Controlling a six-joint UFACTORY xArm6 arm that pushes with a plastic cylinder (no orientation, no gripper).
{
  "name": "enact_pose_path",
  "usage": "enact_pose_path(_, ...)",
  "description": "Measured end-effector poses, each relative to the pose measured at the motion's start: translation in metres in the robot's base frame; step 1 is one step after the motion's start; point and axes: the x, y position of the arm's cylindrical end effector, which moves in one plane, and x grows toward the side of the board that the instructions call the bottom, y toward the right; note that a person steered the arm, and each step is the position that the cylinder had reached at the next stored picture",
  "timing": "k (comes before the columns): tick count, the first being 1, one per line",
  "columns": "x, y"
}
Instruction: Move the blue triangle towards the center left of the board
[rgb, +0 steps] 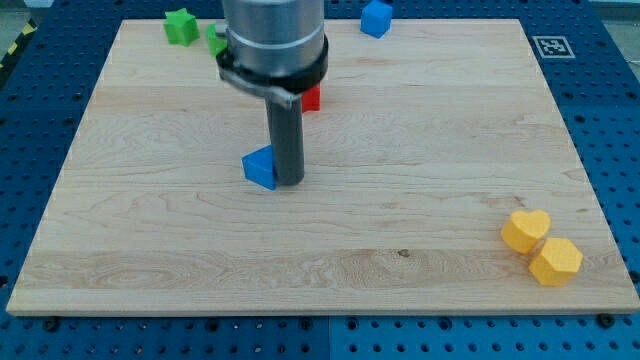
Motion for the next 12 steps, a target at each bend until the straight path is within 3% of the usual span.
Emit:
enact_pose_path(4, -0.023, -0.003)
enact_pose_path(6, 0.006, -0.01)
enact_pose_path(8, 0.003, -0.038)
enact_pose_path(10, -0.012, -0.037)
enact_pose_path(12, -0.054, -0.036)
